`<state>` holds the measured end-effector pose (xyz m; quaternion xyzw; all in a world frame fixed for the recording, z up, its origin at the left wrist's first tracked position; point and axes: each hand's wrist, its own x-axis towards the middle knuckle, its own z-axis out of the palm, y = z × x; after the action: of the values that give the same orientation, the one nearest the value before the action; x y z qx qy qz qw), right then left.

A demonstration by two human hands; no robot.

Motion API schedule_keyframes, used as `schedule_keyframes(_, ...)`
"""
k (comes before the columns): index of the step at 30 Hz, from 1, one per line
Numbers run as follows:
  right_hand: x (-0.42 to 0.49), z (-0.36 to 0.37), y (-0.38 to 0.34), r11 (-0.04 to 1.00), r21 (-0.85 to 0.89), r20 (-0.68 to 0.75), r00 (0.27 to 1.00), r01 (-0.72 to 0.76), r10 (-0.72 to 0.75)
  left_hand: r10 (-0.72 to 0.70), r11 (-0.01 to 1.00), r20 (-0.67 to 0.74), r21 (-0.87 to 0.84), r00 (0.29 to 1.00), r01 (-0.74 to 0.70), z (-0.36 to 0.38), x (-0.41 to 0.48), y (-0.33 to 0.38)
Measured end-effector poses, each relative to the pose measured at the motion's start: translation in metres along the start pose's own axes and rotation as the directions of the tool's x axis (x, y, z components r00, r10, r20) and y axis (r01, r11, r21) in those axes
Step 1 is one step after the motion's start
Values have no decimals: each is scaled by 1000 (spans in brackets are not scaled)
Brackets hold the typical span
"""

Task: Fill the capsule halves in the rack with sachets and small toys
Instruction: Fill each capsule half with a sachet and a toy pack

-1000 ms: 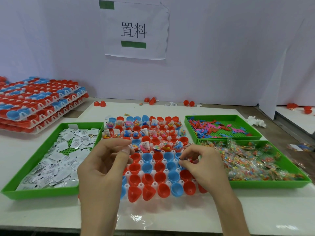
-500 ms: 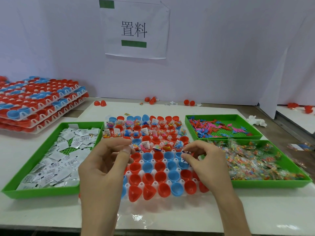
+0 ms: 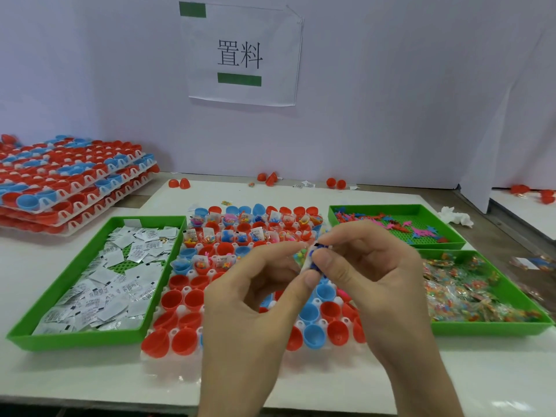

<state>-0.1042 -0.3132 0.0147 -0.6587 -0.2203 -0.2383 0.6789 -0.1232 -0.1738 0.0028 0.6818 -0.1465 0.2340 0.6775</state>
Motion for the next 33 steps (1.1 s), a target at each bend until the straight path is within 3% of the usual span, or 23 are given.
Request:
schedule_keyframes(9, -1, 10, -2, 999, 50, -43, 999, -20, 23, 40, 998, -32, -57, 999, -42, 0, 1, 5)
schedule_keyframes(22, -7, 26, 5, 985, 162, -164, 983, -55, 82, -29, 994, -64, -102, 998, 23, 5, -1, 7)
schedule_keyframes(28, -3, 12, 3, 979, 133, -9, 988, -154, 157, -32, 996, -93, -91, 995, 23, -5, -1, 1)
schedule_keyframes(33, -2, 5, 4, 989, 50, 20, 990, -137, 137, -39, 998, -40, -49, 998, 37, -10, 0, 2)
